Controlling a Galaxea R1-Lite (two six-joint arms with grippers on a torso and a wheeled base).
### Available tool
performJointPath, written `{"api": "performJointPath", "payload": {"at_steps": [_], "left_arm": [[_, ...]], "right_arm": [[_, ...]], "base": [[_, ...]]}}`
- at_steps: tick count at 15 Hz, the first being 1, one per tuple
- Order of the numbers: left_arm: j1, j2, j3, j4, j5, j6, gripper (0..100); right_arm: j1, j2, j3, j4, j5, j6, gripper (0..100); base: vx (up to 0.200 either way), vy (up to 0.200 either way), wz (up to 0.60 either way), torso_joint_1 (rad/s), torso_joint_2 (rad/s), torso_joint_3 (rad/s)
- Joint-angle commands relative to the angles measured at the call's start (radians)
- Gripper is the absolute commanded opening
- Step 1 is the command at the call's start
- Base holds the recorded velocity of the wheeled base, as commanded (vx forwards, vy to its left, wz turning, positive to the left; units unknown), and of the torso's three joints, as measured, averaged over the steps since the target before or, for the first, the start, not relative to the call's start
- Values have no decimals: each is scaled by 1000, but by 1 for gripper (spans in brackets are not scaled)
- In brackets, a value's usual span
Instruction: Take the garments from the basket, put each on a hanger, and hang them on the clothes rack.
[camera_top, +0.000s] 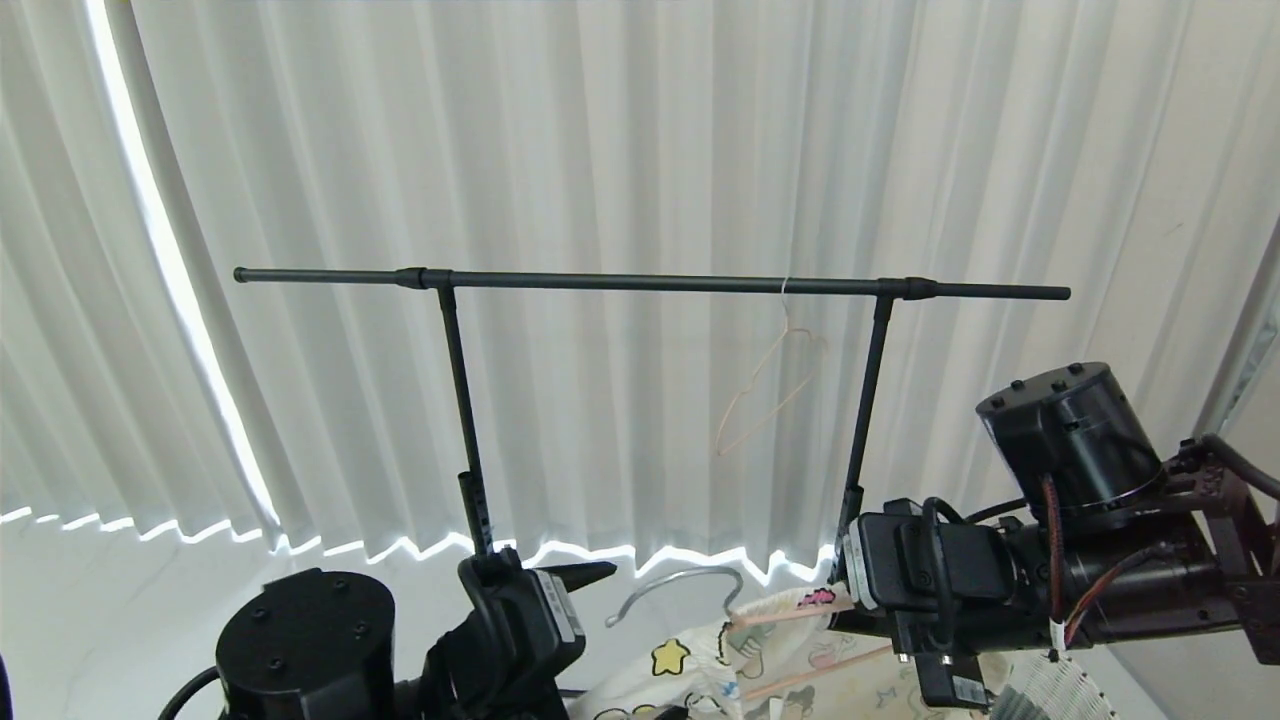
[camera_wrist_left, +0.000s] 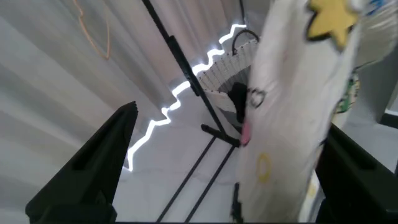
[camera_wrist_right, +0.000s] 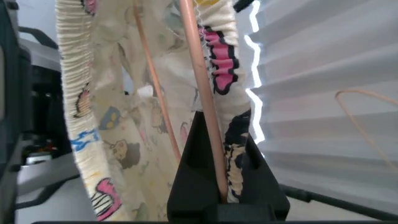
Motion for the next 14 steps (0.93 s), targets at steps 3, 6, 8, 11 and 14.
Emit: {"api": "performJointPath", "payload": {"at_steps": [3,6,8,11,14], "left_arm": [[66,-100,133,0,-3,-7,100],[74,-192,162,0,-3,-5,100],[166,-213,171,22,-1,-48,100],[261,-155,171,34,-9,-90,100],[287,-58,171,32,-47,-90,100]], "right_arm": [[-87,-42,1,-4,2,-18,0],[-137,-65,17,-6,4,-18,0],[-156,-87,27,-35,2,-16,0],[-156,-99,54,-110,5,0,0],[-148,-130,46,-115,17,54,0]], "base": [[0,0,0,0,0,0],[0,0,0,0,0,0],[0,0,0,0,0,0],[0,0,0,0,0,0],[0,0,0,0,0,0]]}}
